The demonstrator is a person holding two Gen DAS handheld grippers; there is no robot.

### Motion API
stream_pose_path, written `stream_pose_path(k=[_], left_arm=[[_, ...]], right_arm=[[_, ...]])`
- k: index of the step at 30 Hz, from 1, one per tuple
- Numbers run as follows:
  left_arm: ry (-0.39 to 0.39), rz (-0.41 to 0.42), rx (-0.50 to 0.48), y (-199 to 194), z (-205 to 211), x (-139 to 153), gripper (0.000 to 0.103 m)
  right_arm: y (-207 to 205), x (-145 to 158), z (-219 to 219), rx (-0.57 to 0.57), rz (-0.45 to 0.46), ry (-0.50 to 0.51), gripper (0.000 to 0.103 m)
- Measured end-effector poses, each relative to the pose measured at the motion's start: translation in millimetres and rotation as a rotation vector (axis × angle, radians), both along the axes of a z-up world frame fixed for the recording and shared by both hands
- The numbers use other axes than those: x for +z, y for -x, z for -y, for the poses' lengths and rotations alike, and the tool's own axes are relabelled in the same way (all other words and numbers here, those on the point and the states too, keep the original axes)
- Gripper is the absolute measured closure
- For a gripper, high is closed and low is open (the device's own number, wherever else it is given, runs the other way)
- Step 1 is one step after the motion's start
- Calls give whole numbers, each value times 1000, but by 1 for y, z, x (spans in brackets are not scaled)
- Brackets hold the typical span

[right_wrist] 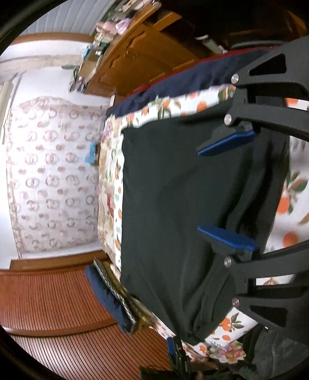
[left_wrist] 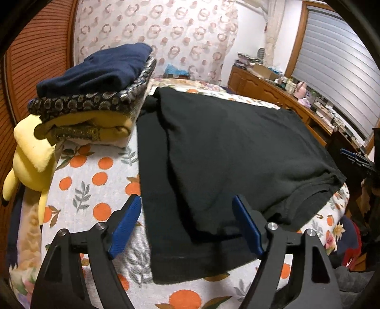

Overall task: Fold small clothes
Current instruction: 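Grasp the shirt's edge with the left gripper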

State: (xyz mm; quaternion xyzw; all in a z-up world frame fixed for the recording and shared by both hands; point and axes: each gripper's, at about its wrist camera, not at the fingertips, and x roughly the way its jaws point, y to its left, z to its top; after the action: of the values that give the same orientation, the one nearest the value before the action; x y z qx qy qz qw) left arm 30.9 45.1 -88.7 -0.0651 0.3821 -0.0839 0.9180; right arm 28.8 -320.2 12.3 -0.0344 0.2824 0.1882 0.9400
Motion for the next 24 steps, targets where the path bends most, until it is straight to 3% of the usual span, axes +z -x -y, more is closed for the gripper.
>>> stream_pose_path(k=[13,24], left_arm=[[-49,-16,59,-2,-8,-10,23],[-58,-37,57,-5,-7,-16,23]], right_arm=[[-25,-46,-76,136,-83,59,37],[-27,-55,-83,139,-64,78,31]])
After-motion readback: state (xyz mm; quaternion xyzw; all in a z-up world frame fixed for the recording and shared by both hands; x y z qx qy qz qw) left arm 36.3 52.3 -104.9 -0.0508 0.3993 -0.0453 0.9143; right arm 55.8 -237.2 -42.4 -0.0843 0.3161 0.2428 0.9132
